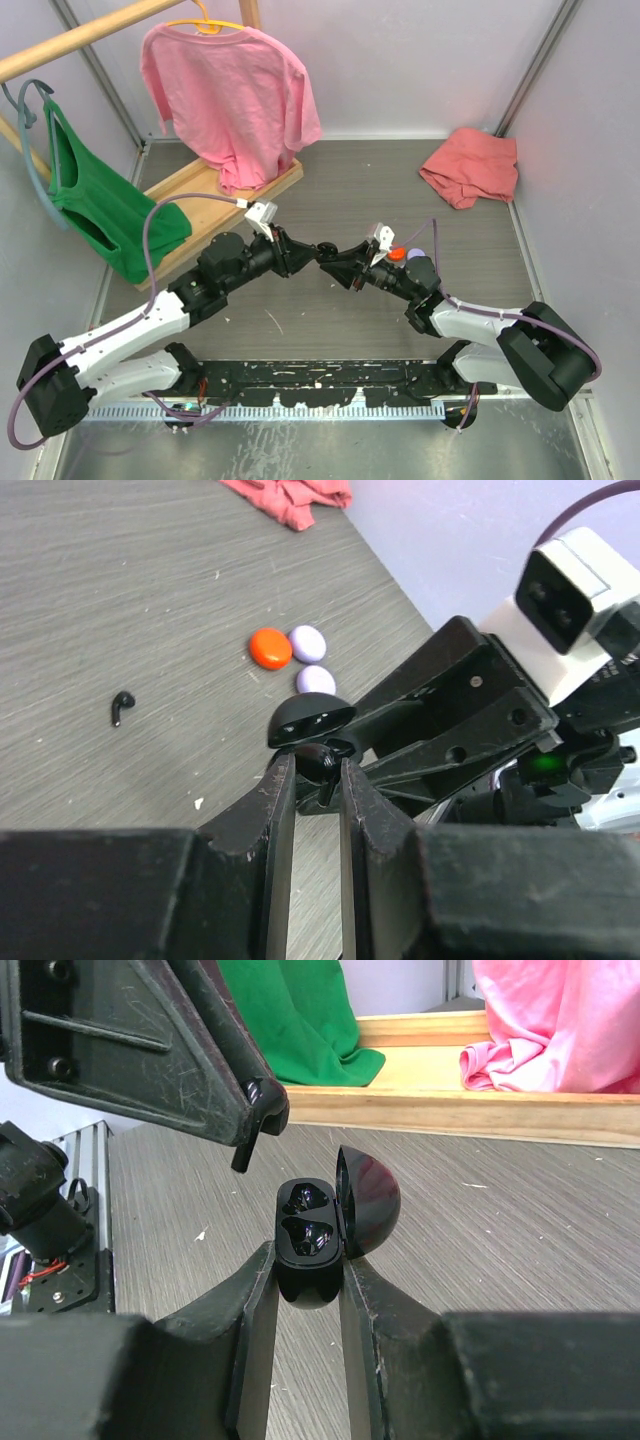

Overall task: Insert the wireless bluetooth earbuds into the charging case
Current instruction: Place the earbud in the charging case.

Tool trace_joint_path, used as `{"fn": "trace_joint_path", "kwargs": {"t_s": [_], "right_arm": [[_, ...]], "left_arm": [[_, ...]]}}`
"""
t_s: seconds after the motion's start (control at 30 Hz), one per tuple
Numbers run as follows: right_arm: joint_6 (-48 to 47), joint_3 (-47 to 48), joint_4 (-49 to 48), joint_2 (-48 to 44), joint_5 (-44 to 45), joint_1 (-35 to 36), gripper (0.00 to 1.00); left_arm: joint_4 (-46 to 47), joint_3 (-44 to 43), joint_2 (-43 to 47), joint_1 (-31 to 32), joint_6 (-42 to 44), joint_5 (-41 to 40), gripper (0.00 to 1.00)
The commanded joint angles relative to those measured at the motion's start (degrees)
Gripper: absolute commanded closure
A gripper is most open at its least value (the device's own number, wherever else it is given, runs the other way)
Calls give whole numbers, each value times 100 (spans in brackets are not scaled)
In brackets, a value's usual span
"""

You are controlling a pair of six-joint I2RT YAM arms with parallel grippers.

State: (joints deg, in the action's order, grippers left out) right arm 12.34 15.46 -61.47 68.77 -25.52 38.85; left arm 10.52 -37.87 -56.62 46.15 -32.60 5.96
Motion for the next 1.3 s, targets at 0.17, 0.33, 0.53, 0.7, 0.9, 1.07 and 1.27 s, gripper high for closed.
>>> {"fn": "trace_joint_path", "kwargs": {"t_s": [0.17,0.33,0.53,0.7,0.9,1.07,1.27], "right_arm": [[-146,188,-654,-22,189,102,98],[-337,79,-997,6,224,142,97],[-489,71,-1058,-34,222,164,98],[-538,88,-1025,-26,223,178,98],[-599,80,-982,-30,241,186,98],[-631,81,-959,-43,234,188,98],[-637,80,-938,-61,240,198,98]], "left_arm": [[1072,52,-30,404,358,-468,87],[1179,51,-152,549,484,-638,87],[1436,112,-271,642,517,-870,87],[1619,119,-354,707,533,-965,87],[1754,130,-369,754,589,-1072,87],[1833,146,-376,759,647,-1132,86],[1866,151,-421,770,727,-1171,86]]}}
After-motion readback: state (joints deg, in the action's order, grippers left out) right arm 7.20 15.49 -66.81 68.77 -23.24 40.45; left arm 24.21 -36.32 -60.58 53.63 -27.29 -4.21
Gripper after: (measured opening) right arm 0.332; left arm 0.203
